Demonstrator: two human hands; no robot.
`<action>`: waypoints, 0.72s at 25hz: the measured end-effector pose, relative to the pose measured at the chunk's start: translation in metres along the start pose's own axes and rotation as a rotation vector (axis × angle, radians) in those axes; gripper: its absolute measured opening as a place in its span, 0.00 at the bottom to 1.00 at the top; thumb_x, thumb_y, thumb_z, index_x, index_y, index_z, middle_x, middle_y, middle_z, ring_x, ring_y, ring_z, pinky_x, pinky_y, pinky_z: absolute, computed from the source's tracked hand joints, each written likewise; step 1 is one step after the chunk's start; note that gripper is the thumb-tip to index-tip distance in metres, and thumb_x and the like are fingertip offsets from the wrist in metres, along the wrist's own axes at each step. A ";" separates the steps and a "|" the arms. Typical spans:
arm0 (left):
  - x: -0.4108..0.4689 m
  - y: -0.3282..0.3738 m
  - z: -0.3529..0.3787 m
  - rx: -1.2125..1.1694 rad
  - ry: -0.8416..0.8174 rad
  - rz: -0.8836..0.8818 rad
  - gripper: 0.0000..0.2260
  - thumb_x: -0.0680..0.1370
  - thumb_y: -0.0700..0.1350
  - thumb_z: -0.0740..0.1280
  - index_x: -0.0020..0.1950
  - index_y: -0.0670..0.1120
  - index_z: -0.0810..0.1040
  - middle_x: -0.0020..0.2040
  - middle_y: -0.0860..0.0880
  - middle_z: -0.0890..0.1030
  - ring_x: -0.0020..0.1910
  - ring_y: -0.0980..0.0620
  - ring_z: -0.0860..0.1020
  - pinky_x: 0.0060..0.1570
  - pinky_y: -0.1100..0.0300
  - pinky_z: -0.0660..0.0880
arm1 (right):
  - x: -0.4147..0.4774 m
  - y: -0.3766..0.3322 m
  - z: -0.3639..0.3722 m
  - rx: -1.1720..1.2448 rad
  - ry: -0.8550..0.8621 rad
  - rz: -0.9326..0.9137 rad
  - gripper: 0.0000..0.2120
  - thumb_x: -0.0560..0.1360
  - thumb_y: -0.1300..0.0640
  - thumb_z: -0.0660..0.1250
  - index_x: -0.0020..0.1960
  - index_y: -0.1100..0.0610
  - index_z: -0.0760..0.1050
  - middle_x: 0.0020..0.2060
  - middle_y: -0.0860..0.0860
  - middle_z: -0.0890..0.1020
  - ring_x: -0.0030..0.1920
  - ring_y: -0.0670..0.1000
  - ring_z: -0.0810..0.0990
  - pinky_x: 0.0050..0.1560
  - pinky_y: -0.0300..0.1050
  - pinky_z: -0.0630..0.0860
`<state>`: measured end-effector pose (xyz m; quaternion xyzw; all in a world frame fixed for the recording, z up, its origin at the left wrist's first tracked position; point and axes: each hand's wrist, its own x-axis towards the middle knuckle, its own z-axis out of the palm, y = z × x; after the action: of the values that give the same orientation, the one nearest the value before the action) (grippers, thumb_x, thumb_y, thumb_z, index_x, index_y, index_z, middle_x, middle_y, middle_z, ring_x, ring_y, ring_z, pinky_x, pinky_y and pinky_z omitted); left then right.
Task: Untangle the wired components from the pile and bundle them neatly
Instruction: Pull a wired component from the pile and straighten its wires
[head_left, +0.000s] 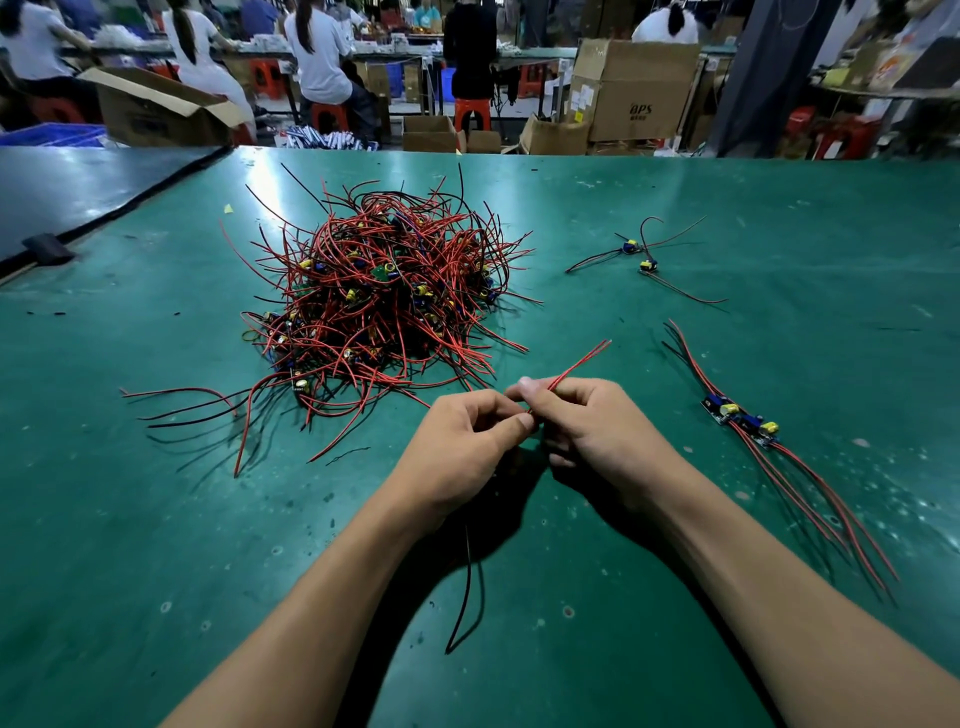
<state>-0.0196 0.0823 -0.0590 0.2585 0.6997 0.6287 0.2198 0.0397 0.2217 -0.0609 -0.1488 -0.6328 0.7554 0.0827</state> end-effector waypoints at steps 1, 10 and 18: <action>0.000 -0.001 0.000 0.003 -0.002 -0.002 0.05 0.78 0.38 0.68 0.43 0.39 0.79 0.34 0.40 0.75 0.35 0.46 0.70 0.39 0.52 0.65 | 0.000 0.002 0.001 -0.034 -0.001 -0.011 0.14 0.80 0.53 0.68 0.52 0.65 0.81 0.21 0.45 0.63 0.21 0.43 0.59 0.21 0.34 0.59; 0.001 -0.001 -0.002 0.103 -0.018 -0.007 0.05 0.78 0.40 0.69 0.42 0.41 0.80 0.32 0.45 0.76 0.33 0.48 0.72 0.39 0.55 0.68 | 0.015 0.003 -0.027 -0.472 0.375 -0.219 0.13 0.80 0.51 0.68 0.46 0.59 0.84 0.26 0.46 0.76 0.27 0.49 0.69 0.33 0.43 0.68; 0.002 0.004 -0.001 0.038 -0.011 -0.024 0.05 0.78 0.39 0.68 0.43 0.42 0.80 0.31 0.44 0.78 0.33 0.48 0.74 0.38 0.58 0.68 | 0.018 -0.002 -0.017 0.019 0.359 -0.135 0.22 0.83 0.46 0.61 0.40 0.60 0.80 0.28 0.49 0.72 0.19 0.46 0.62 0.21 0.34 0.58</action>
<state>-0.0212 0.0829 -0.0553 0.2573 0.7133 0.6114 0.2262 0.0281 0.2435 -0.0637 -0.2374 -0.6095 0.7153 0.2462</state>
